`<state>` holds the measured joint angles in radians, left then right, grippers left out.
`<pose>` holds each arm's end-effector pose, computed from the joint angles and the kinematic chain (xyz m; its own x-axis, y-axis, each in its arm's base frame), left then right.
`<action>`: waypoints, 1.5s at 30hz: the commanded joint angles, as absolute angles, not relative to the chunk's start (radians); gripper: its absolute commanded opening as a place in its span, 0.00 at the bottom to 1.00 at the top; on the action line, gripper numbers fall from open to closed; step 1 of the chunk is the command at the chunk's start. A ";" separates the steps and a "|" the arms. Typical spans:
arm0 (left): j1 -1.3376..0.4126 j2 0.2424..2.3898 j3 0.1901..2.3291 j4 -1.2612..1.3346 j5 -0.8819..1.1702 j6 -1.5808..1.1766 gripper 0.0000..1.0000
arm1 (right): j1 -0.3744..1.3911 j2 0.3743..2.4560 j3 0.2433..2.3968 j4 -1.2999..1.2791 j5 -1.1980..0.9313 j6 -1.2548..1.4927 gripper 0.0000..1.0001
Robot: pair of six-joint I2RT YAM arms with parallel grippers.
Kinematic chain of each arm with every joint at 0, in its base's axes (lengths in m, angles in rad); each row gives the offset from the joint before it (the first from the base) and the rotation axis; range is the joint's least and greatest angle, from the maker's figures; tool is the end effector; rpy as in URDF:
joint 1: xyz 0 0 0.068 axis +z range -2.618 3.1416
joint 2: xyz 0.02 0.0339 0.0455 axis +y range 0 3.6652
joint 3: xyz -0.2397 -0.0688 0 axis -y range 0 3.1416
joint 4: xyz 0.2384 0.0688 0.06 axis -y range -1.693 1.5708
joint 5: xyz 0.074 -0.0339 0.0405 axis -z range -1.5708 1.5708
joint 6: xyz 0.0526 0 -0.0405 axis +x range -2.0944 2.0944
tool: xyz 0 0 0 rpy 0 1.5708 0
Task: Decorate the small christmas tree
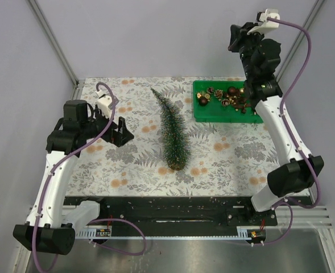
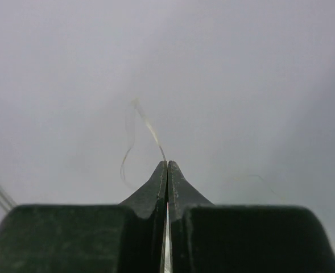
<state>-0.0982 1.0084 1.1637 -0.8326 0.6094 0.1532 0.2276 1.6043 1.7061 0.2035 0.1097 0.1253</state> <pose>0.2058 -0.0505 0.3390 -0.5364 0.1786 -0.8249 0.6133 0.7539 -0.2356 0.3711 0.0800 0.4749 0.2752 0.1913 -0.9422 -0.1582 0.9757 0.1518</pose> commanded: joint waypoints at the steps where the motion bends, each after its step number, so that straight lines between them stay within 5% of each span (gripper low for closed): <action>1: -0.098 0.976 1.252 -0.827 0.666 0.152 0.99 | 0.255 1.537 1.822 0.075 -0.049 0.126 0.00; 17: -0.115 1.008 1.497 -0.781 0.942 0.106 0.99 | 0.324 1.220 1.623 0.041 -0.215 0.235 0.00; 25: -0.159 1.052 1.686 -0.775 1.120 -0.090 0.99 | 0.322 1.103 1.545 -0.110 -0.132 0.267 0.00; 37: -0.377 1.149 1.847 -0.773 1.026 -0.120 0.99 | 0.324 1.135 1.612 -0.595 0.259 0.225 0.00; 45: -0.566 1.195 1.841 -0.844 0.861 -0.006 0.99 | 0.296 1.216 1.704 -0.768 0.169 0.336 0.00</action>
<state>-0.5064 1.1847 1.8248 -0.8257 0.9604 -0.0654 0.3141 1.2087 1.6207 -0.6731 0.2077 0.2646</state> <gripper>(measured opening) 0.988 0.017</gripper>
